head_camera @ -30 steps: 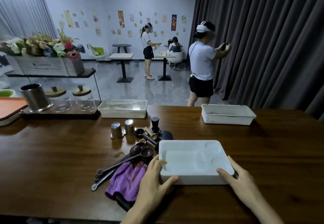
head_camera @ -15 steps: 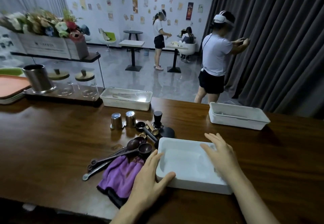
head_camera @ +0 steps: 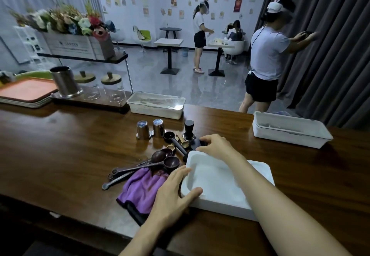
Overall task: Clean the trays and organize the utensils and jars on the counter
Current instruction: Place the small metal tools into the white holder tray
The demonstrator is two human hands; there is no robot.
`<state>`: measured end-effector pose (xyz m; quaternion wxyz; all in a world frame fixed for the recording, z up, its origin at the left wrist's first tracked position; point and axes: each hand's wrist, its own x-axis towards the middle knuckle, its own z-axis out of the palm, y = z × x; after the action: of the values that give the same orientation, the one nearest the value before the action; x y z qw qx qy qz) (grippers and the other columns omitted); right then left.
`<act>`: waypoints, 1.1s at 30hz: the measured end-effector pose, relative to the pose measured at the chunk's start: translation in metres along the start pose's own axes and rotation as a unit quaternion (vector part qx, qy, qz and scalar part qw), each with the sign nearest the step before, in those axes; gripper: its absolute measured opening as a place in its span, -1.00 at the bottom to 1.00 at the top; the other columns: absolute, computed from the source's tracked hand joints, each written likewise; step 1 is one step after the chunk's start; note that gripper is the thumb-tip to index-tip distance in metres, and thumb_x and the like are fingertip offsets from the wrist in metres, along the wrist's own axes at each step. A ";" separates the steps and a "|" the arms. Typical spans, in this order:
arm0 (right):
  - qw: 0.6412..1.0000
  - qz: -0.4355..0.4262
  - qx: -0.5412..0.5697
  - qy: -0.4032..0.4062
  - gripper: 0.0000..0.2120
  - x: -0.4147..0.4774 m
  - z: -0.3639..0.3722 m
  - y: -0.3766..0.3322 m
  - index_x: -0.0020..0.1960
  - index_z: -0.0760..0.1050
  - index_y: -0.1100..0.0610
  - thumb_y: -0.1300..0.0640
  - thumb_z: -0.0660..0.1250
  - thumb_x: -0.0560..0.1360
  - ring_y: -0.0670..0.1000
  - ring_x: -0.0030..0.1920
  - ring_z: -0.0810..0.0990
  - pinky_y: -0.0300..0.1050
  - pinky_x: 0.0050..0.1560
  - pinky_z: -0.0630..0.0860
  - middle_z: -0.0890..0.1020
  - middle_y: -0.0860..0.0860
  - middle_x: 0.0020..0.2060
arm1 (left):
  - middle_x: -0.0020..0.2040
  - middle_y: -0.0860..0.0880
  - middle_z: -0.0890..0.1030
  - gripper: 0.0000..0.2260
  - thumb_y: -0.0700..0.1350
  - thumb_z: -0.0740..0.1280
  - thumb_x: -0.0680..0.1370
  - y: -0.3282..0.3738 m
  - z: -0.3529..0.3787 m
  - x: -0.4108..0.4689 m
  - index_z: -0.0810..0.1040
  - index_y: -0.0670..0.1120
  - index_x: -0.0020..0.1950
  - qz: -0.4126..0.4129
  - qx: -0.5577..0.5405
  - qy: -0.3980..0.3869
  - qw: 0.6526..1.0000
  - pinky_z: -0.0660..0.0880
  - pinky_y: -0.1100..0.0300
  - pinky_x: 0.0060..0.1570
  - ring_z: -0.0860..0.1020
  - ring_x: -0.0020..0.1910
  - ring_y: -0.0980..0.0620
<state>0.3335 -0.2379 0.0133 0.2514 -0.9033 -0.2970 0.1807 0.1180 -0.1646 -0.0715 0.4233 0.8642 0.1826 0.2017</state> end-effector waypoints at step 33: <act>0.984 0.051 0.084 0.147 -0.51 -0.127 -0.057 0.112 0.34 0.47 -0.37 -0.14 0.47 0.44 -0.04 0.26 0.49 -0.11 0.22 0.44 0.57 -0.21 0.29 | 0.38 0.27 0.47 -0.43 0.42 0.31 0.39 0.006 0.000 0.000 0.46 0.24 0.34 0.010 -0.019 0.015 1.000 0.34 0.25 0.27 0.40 0.33 0.28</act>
<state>0.3144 -0.4150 0.0186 0.3580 -0.9097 -0.1937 0.0826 0.1190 -0.1675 -0.0669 0.4350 0.8543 0.1770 0.2225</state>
